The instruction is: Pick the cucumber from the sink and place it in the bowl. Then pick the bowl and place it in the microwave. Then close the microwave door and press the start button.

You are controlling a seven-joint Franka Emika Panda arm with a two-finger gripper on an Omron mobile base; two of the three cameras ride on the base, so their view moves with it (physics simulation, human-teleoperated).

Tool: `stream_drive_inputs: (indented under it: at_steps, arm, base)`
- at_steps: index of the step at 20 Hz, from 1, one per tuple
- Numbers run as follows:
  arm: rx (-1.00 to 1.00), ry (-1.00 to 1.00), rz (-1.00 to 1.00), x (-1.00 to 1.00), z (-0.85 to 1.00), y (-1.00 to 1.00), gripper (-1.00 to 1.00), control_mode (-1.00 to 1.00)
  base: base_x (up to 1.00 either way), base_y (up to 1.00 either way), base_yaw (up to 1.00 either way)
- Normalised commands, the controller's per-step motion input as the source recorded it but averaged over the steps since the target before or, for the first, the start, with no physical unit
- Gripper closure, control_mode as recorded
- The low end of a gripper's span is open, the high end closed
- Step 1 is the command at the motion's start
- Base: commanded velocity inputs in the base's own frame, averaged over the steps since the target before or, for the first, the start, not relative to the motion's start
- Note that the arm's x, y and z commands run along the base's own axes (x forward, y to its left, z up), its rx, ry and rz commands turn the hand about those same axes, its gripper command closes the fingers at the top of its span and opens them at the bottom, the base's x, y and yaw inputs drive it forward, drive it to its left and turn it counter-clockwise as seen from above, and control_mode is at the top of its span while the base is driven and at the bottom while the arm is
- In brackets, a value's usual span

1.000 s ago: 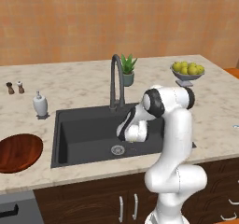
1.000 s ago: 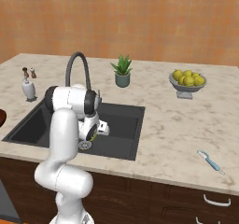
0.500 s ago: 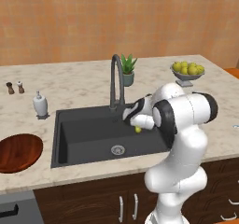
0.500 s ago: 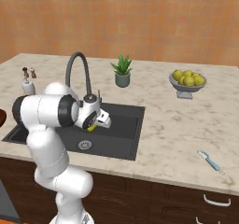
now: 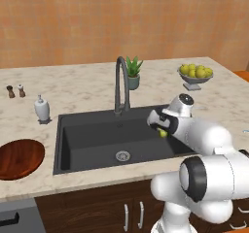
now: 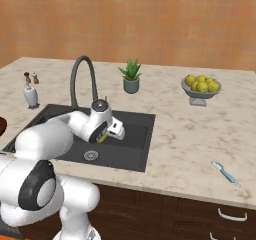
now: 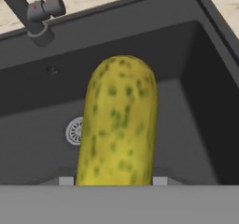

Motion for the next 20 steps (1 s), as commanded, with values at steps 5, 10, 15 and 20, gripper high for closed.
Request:
stream_drive_inputs:
  at_steps: [5,10,15,20]
  arm:
    - [-0.01,-0.01,0.00,-0.85,0.90,0.05,1.00,-1.00]
    - [-0.09,-0.16,0.04,-0.82,0.24,0.55,1.00,-1.00]
    - [-0.14,-0.11,0.05,-0.53,0.35,0.92,1.00,-1.00]
    - [-0.15,-0.01,0.04,0.00,0.27,1.00,1.00,-1.00]
  base:
    - [0.00,0.00,0.00]
    - [0.00,0.00,0.00]
    - [0.00,0.00,0.00]
    - [0.00,0.00,0.00]
